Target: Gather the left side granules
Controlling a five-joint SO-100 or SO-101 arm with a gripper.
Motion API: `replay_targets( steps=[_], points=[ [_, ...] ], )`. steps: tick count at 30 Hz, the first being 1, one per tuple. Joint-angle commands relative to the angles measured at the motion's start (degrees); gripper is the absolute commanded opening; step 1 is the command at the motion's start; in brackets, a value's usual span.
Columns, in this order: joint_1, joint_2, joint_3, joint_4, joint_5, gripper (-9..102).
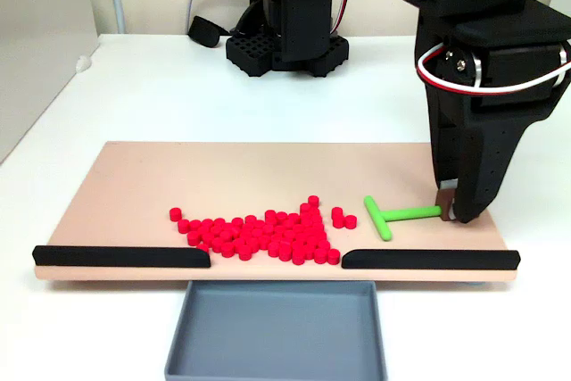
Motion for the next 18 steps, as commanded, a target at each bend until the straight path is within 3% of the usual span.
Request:
replay_targets(
  steps=[1,18],
  points=[
    [1.32,-0.79,0.62,0.26,0.18,0],
    [5.27,-0.97,1.05,0.26,0.09,0]
  ],
)
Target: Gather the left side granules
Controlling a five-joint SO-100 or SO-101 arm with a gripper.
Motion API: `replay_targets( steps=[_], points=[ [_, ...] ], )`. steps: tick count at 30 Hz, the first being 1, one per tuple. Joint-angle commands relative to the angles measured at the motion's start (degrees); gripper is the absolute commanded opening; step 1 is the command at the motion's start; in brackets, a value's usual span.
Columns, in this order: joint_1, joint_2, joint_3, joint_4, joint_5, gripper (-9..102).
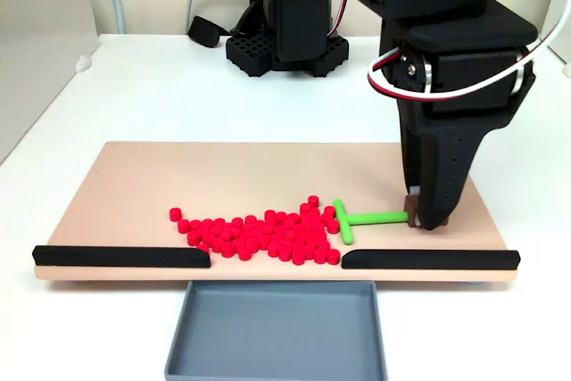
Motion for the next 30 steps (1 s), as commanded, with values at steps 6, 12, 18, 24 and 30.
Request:
replay_targets(
  steps=[6,12,18,24,30],
  points=[
    [2.2,-0.79,1.05,0.18,-0.18,0],
    [2.99,-0.79,1.05,0.18,-0.88,0],
    [3.6,-0.88,1.05,0.18,-1.85,0],
    [3.87,-1.05,1.05,0.0,-2.64,0],
    [3.08,-0.88,0.62,0.26,-2.2,0]
  ],
)
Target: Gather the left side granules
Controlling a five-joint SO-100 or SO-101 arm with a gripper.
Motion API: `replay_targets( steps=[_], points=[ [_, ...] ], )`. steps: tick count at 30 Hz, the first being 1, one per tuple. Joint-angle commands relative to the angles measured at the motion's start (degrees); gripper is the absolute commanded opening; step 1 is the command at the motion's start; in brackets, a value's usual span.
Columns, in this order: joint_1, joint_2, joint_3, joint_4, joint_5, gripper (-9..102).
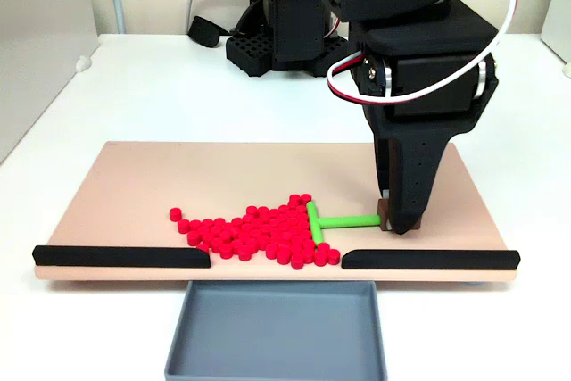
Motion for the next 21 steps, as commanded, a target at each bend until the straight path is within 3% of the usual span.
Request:
replay_targets(
  steps=[1,21],
  points=[
    [-0.18,-0.7,0.44,0.26,0.18,0],
    [-5.36,5.1,0.09,0.53,5.54,0]
  ],
)
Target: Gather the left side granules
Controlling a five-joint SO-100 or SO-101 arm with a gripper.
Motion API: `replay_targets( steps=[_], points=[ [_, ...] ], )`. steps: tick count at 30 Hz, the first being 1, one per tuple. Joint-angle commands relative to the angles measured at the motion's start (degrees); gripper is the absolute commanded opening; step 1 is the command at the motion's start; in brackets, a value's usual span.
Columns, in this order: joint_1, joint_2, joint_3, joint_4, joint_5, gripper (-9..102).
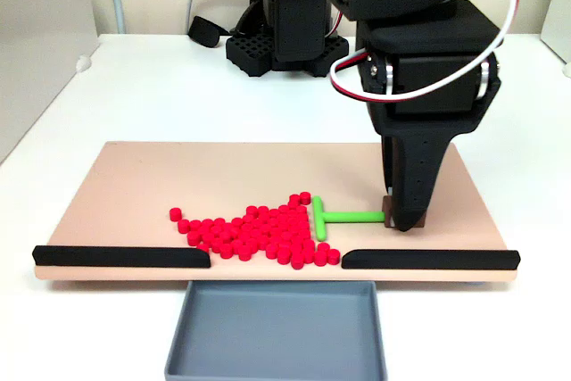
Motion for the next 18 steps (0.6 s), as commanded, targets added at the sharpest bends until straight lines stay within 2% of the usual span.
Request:
replay_targets(
  steps=[1,8,15,18],
  points=[
    [-1.49,3.43,-0.7,0.35,1.05,0],
    [-3.34,7.82,0.0,4.39,-0.53,0],
    [-3.52,13.71,0.18,11.6,-11.6,0],
    [-3.25,17.49,0.35,12.04,-16.7,0]
  ],
)
